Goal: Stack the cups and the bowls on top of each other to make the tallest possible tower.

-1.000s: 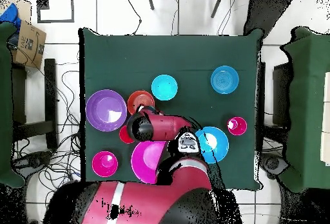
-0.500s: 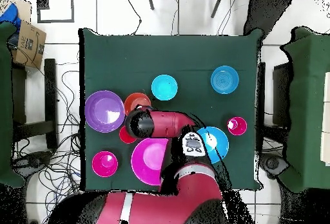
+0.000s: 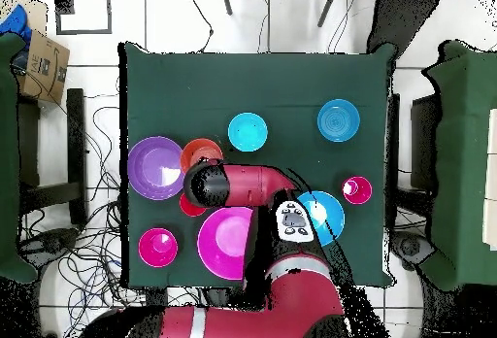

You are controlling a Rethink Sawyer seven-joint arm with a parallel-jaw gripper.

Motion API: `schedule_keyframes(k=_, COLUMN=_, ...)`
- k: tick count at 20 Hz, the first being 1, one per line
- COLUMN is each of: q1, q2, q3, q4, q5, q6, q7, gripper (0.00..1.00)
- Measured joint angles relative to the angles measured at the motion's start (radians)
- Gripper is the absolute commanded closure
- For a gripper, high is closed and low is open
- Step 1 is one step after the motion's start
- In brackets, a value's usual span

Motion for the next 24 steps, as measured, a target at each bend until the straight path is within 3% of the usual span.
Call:
schedule_keyframes(k=14, q1=-0.072, q2=-0.028, q3=0.063, q4=0.011, q5=0.0, q6=0.021, q7=0.0, gripper=1.0)
schedule_keyframes(k=24, q1=-0.166, q2=-0.086, q3=0.137, q4=0.024, q5=0.0, q6=0.137, q7=0.0, gripper=1.0)
